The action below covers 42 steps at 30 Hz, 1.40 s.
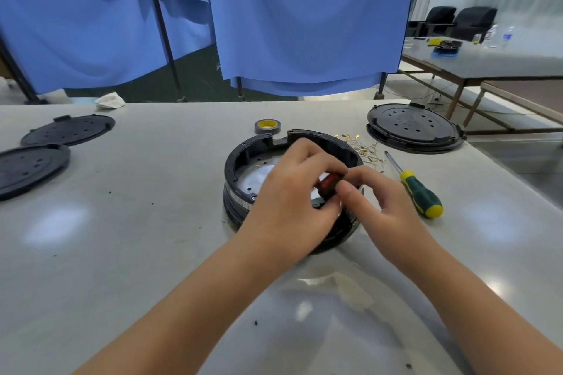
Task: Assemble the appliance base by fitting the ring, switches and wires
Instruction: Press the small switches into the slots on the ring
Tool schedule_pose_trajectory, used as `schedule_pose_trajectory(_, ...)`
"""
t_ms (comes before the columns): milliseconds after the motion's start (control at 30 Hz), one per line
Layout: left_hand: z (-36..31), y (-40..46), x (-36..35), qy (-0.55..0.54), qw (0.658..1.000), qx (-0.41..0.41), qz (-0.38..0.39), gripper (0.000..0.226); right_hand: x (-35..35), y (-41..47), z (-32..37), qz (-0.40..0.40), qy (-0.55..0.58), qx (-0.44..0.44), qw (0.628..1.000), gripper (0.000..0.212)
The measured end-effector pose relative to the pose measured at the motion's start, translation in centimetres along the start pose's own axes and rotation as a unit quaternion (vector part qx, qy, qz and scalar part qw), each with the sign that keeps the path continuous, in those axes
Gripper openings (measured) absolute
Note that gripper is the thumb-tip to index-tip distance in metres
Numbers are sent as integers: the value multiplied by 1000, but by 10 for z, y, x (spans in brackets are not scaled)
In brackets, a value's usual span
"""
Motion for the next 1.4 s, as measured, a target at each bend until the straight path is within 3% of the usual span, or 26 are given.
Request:
schedule_pose_trajectory(167,-1,-9,-16,53,995,-88,8,31,0,2,0,12,29,0,1000,3)
schedule_pose_trajectory(300,0,-9,-17,51,992,-112,-8,41,4,3,-2,-5,41,-5,999,14)
schedule_pose_trajectory(433,11,-10,-16,72,996,-45,38,47,14,6,-6,-25,89,-23,995,34)
schedule_pose_trajectory(533,27,-16,-14,107,990,11,86,47,22,7,-6,-46,108,-29,993,33)
schedule_pose_trajectory(767,33,-18,-19,184,974,6,130,36,22,3,0,-46,57,-14,997,30)
schedule_pose_trajectory(1100,44,-15,-6,141,984,15,111,24,9,-2,6,28,-32,26,999,27)
schedule_pose_trajectory(1267,43,-15,-6,141,984,11,112,26,9,-4,7,55,-18,35,998,29)
schedule_pose_trajectory(1400,42,-15,-6,128,985,11,118,29,3,-4,3,92,-76,33,992,29)
Point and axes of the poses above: each hand's wrist, its own y-axis towards the middle knuckle, its own x-axis out of the back of the hand, z = x × y, the point moved 5 cm from there along y, towards the middle knuckle, and after that the axes turned 1 degree about y, right-handed, at the moved point
